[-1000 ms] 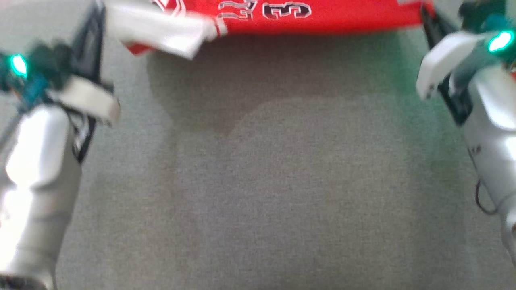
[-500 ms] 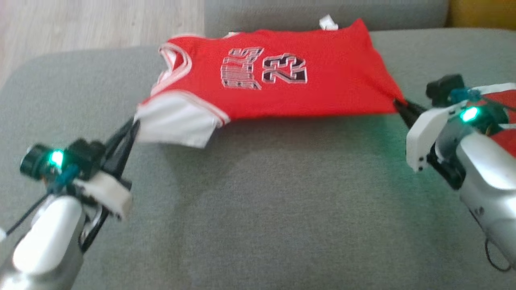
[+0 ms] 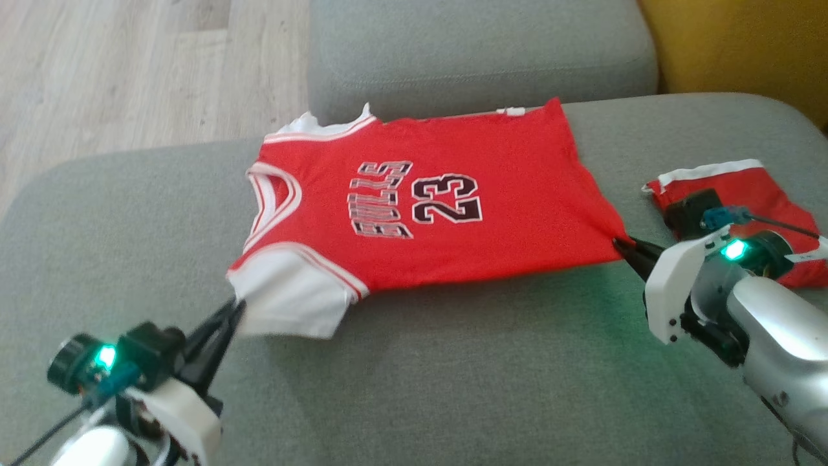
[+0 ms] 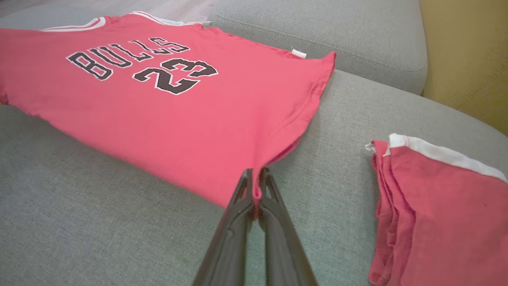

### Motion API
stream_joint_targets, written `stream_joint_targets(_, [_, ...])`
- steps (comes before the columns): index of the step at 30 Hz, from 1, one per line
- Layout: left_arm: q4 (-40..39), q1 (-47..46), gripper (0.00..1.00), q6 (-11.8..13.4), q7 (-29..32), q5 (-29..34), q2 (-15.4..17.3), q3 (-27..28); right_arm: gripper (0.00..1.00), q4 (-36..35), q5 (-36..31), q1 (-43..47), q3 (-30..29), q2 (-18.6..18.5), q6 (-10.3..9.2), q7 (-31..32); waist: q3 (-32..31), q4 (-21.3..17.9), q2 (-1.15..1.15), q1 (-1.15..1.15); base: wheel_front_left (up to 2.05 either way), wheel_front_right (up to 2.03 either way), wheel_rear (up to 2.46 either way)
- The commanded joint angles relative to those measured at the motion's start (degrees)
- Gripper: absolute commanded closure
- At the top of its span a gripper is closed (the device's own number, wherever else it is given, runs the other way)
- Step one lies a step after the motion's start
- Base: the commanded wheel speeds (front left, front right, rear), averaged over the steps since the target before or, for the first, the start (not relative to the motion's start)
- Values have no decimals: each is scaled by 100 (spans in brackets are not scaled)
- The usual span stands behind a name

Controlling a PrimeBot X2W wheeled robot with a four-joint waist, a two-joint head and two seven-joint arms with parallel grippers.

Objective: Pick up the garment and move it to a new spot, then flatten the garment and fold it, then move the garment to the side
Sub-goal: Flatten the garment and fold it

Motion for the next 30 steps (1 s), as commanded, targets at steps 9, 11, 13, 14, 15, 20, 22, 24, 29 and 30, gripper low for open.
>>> stream_joint_targets(9, [-1137, 302, 100, 251, 495, -210, 511, 298, 100, -504, 262, 305, -1, -337, -5, 109, -154, -83, 0, 1, 0, 0, 0])
stream_joint_targets(11, [-1201, 352, 100, 256, 592, -232, 549, 269, 100, -579, 276, 361, -31, -360, -5, 126, -138, -95, 0, 1, 0, 0, 0])
stream_joint_targets(13, [-1218, 347, 100, 250, 665, -212, 578, 231, 100, -643, 289, 389, -89, -366, -5, 127, -105, -117, 0, 1, 0, 0, 0])
stream_joint_targets(14, [-1210, 321, 100, 242, 694, -190, 589, 211, 100, -667, 292, 392, -128, -364, -5, 124, -84, -127, 0, 1, 0, 0, 0])
stream_joint_targets(15, [-1186, 283, 100, 231, 716, -180, 588, 198, 100, -687, 292, 388, -170, -357, -5, 124, -58, -138, 0, 1, 0, 0, 0])
stream_joint_targets(20, [-907, -74, 100, 85, 856, -81, 621, 114, 100, -782, 216, 284, -333, -295, -5, 199, 132, -199, 0, 1, 0, 0, 0])
stream_joint_targets(22, [-763, -270, 100, 20, 919, -50, 639, 99, 100, -818, 167, 204, -390, -248, -5, 243, 259, -235, 0, 1, 0, 0, 0])
stream_joint_targets(24, [-629, -536, 100, -50, 1016, 22, 686, 78, 100, -842, 109, 93, -449, -190, -5, 289, 416, -265, 0, 1, 0, 0, 0])
stream_joint_targets(29, [-180, -1352, 100, -223, 1197, 84, 647, 2, 100, -734, -26, -212, -597, -6, -5, 403, 768, -294, 0, 1, 0, 0, 0])
stream_joint_targets(30, [-180, -1352, 100, -223, 1197, 84, 647, 2, 100, -734, -26, -212, -597, -6, -5, 403, 768, -294, 0, 1, 0, 0, 0])
